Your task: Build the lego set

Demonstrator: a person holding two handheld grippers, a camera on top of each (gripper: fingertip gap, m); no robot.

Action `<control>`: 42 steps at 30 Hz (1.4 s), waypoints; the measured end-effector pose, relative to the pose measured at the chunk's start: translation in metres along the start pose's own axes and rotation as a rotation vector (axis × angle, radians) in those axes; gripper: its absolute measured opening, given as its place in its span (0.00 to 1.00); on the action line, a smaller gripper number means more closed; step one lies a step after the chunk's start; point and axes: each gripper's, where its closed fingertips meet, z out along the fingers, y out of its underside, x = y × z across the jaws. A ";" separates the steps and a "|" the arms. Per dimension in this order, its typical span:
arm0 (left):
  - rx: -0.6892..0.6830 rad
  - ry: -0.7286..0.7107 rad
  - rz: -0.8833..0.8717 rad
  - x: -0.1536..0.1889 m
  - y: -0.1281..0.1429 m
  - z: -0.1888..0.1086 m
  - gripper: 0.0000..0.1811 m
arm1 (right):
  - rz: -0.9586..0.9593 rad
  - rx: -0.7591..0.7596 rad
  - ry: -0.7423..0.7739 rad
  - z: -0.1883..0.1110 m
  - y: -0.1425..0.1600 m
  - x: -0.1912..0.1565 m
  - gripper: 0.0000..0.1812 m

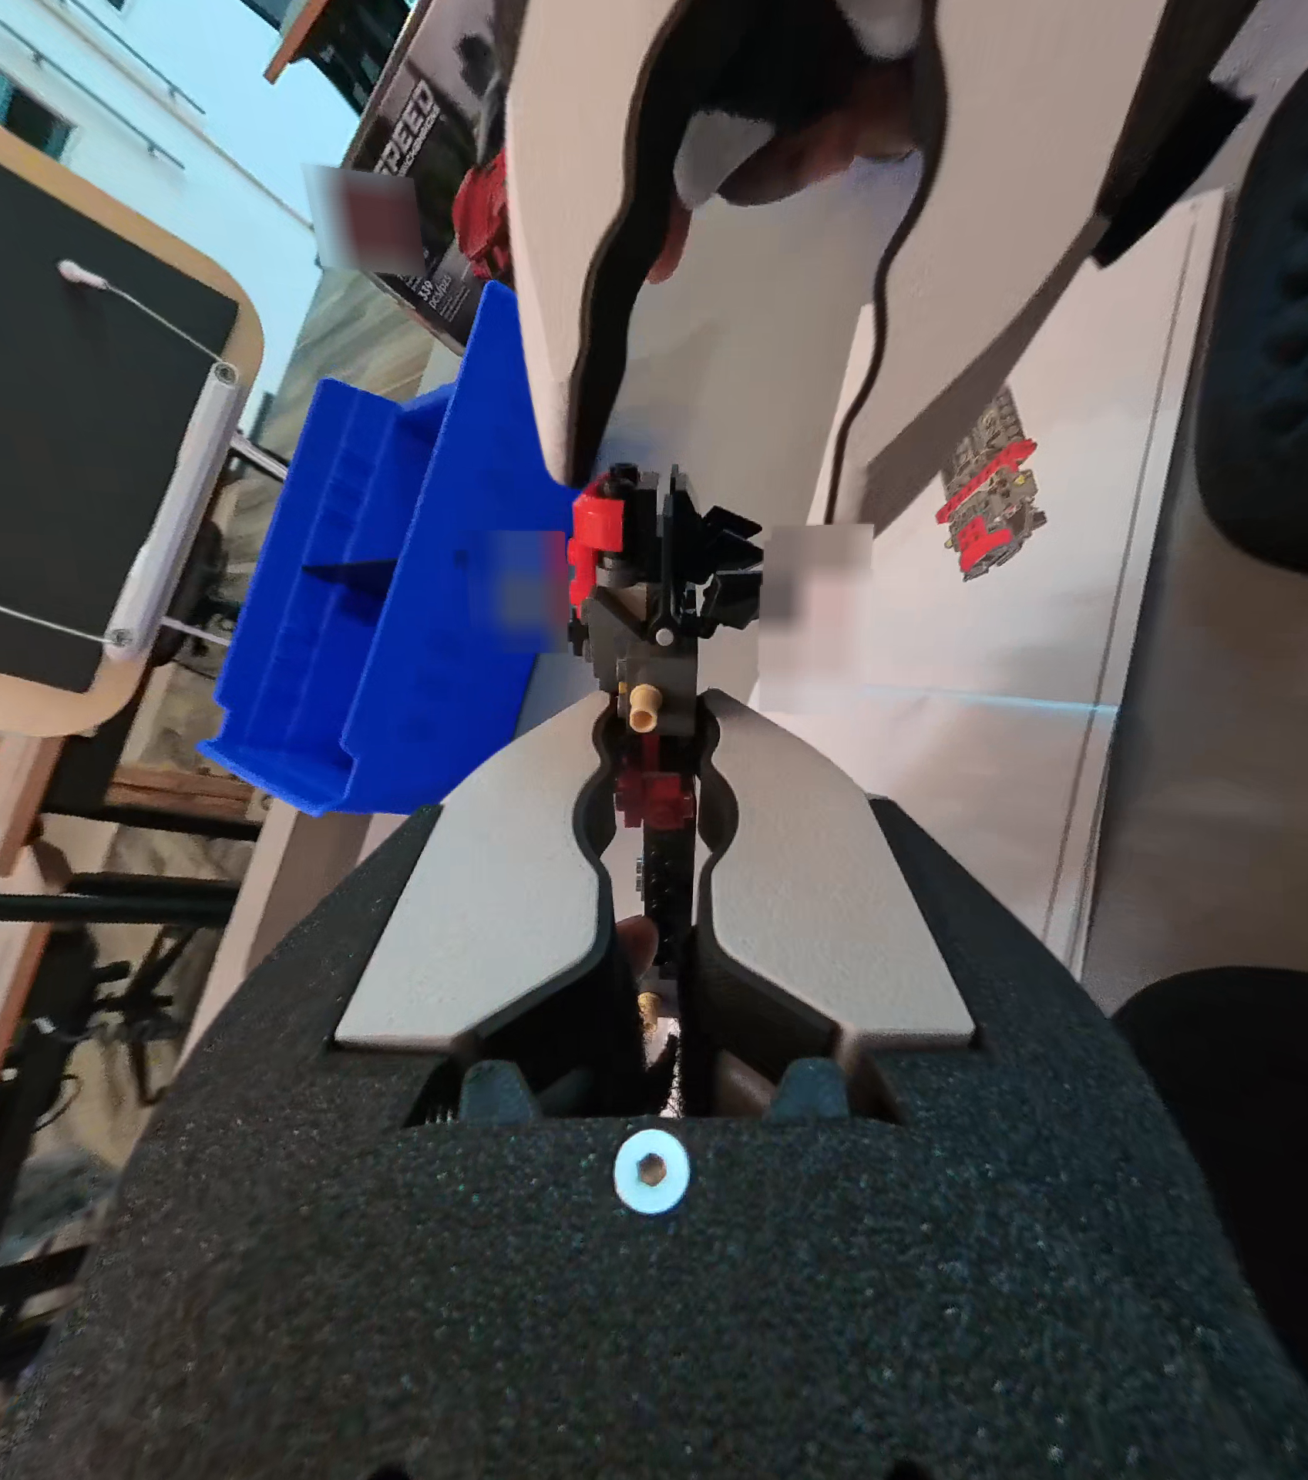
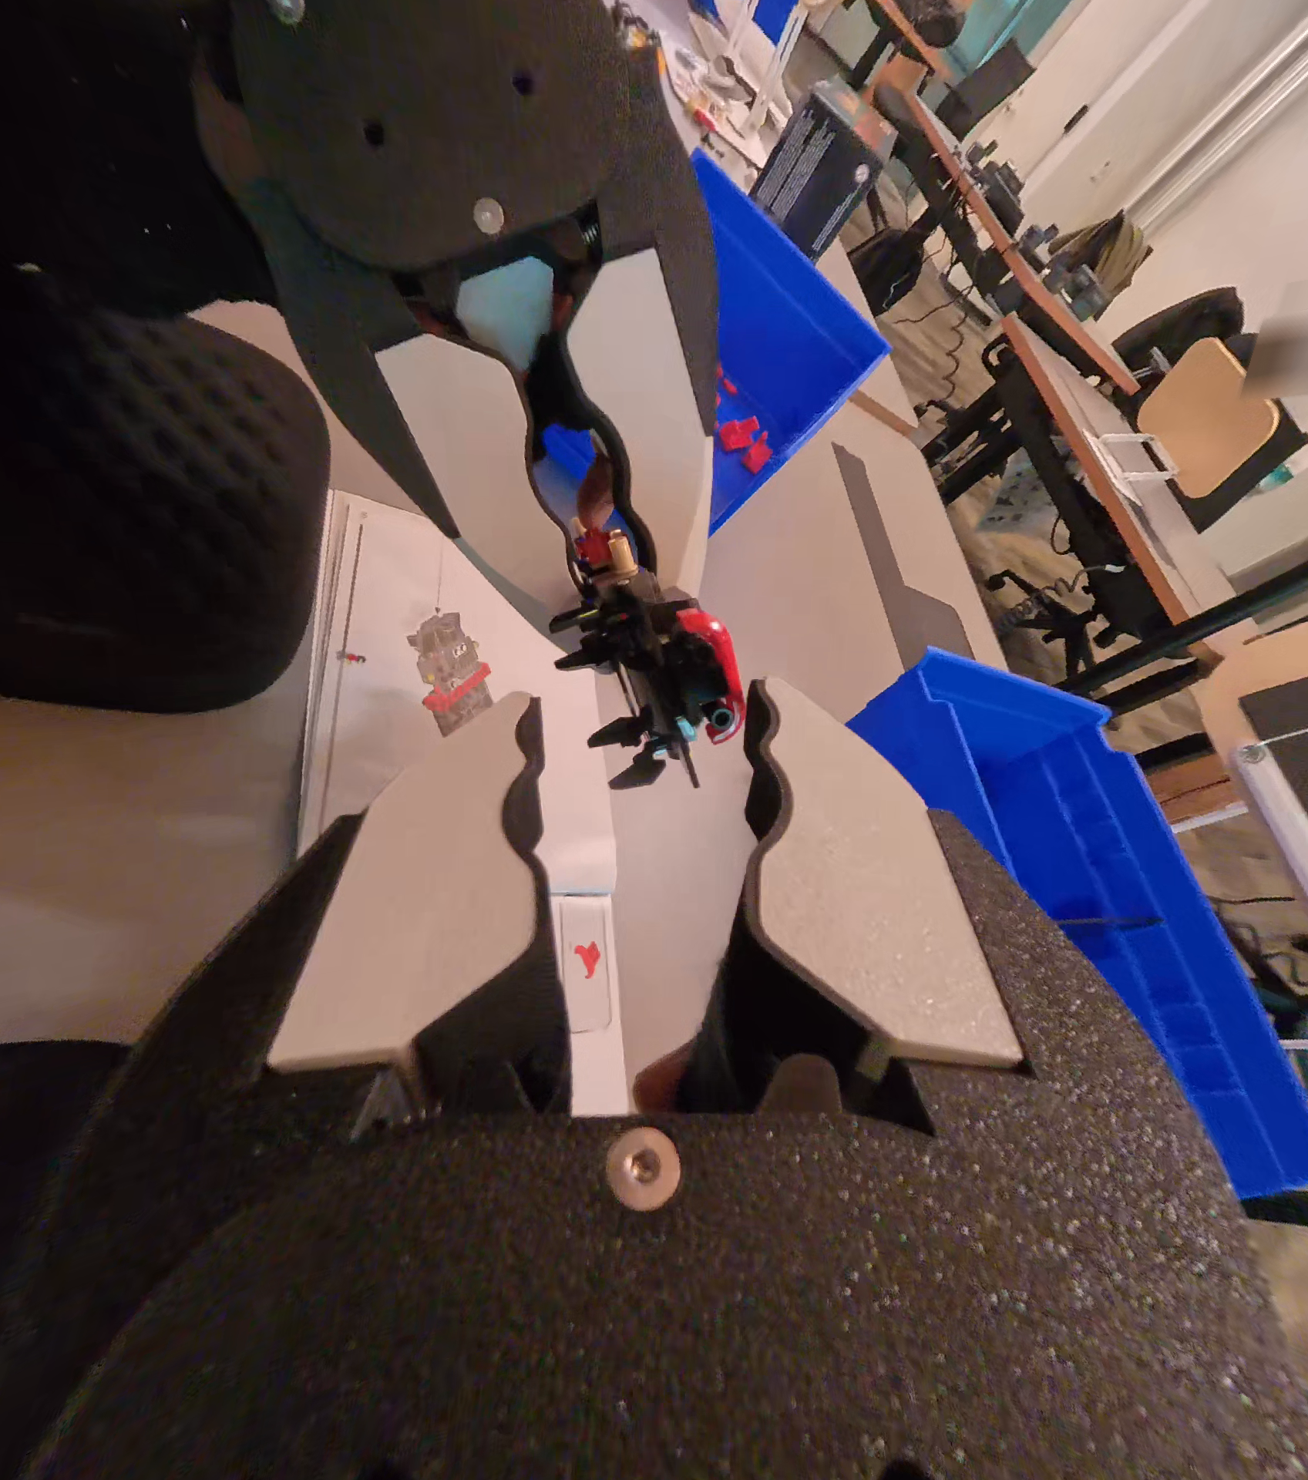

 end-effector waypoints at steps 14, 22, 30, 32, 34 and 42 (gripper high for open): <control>-0.062 -0.067 0.211 0.006 -0.004 0.002 0.09 | -0.195 0.024 0.001 0.004 0.006 -0.005 0.20; 0.177 0.130 -0.039 0.021 -0.011 0.013 0.09 | -0.061 0.036 -0.028 0.000 0.009 -0.001 0.25; 0.570 0.364 -0.447 0.024 -0.031 0.005 0.09 | 0.207 0.228 -0.042 -0.015 -0.008 0.004 0.30; 0.649 0.376 -0.484 0.021 -0.036 0.000 0.09 | 0.202 0.230 -0.034 -0.015 -0.010 0.001 0.31; 0.726 0.394 -0.513 0.018 -0.041 -0.007 0.09 | 0.196 0.251 -0.030 -0.015 -0.016 -0.002 0.30; 0.840 0.326 -0.553 0.005 -0.042 -0.016 0.09 | 0.138 0.285 0.155 -0.018 -0.036 0.009 0.29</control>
